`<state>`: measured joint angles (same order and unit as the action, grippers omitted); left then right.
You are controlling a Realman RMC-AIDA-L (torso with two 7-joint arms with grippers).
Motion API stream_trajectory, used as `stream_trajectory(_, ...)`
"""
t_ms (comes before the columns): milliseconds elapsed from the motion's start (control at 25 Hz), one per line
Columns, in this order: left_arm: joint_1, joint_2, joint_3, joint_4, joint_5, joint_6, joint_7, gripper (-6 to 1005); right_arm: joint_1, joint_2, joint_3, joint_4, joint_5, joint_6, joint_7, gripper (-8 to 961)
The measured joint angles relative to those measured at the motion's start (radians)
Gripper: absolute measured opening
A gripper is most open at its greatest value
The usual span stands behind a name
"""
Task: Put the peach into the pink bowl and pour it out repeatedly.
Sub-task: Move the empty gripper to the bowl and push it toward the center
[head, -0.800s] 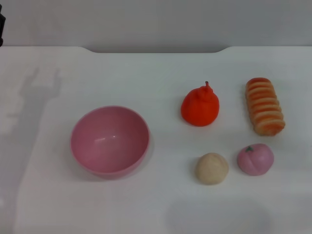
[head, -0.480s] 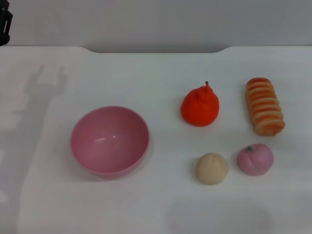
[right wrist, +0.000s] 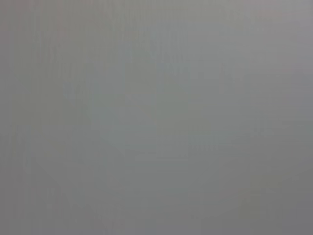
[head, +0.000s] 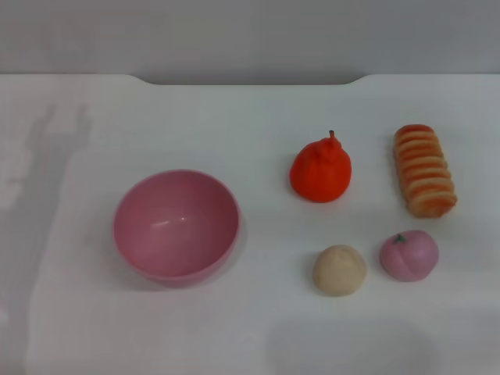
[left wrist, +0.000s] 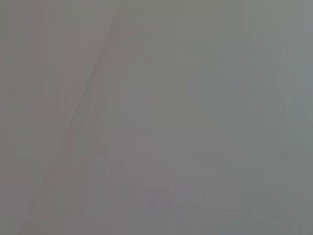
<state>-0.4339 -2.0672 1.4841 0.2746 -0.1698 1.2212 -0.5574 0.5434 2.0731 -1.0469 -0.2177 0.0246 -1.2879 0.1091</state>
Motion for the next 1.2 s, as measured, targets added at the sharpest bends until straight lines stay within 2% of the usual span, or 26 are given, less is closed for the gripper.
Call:
stream_trajectory(160,-0.003,0.017,0.006,0.040,0.007,-0.004,-0.131,574,-0.005,0.001,0.006,0.012,0.000,0.000,0.000,428)
stream_trajectory(200,-0.004,0.026,0.012,0.059,0.018,-0.004,-0.186,574,-0.007,0.001,0.006,0.013,0.000,0.000,0.000,428)
stream_trajectory(320,-0.014,0.066,0.019,0.117,0.110,-0.004,-0.366,574,-0.013,0.002,0.007,0.013,0.000,-0.001,0.002,427)
stream_trajectory(400,-0.032,0.100,0.009,0.158,0.209,0.000,-0.505,573,-0.014,0.002,0.007,0.014,0.000,-0.001,0.002,427)
stream_trajectory(600,-0.078,0.187,-0.050,0.295,0.526,0.020,-0.837,573,-0.015,0.002,0.008,0.014,0.000,-0.001,0.002,427)
stream_trajectory(680,-0.105,0.222,-0.105,0.359,0.721,0.058,-0.982,573,-0.018,0.001,0.010,0.014,0.000,-0.001,0.002,427)
stream_trajectory(760,-0.132,0.244,-0.165,0.405,0.898,0.111,-1.096,573,-0.019,0.000,0.017,0.014,0.000,-0.001,0.002,427)
stream_trajectory(800,-0.152,0.255,-0.228,0.443,1.036,0.155,-1.180,573,-0.019,-0.001,0.022,0.012,0.001,-0.001,0.003,427)
stream_trajectory(880,-0.172,0.261,-0.316,0.496,1.220,0.206,-1.299,572,-0.019,-0.002,0.029,0.009,0.001,-0.001,0.003,426)
stream_trajectory(960,-0.184,0.264,-0.396,0.595,1.467,0.251,-1.450,571,-0.017,-0.003,0.031,0.008,0.001,-0.001,0.003,426)
stream_trajectory(1040,-0.188,0.265,-0.433,0.686,1.683,0.284,-1.589,570,-0.014,-0.005,0.032,0.007,0.002,-0.001,0.003,426)
stream_trajectory(1200,-0.181,0.256,-0.462,0.835,1.959,0.338,-1.773,572,-0.009,-0.006,0.033,0.006,0.002,0.000,-0.003,426)
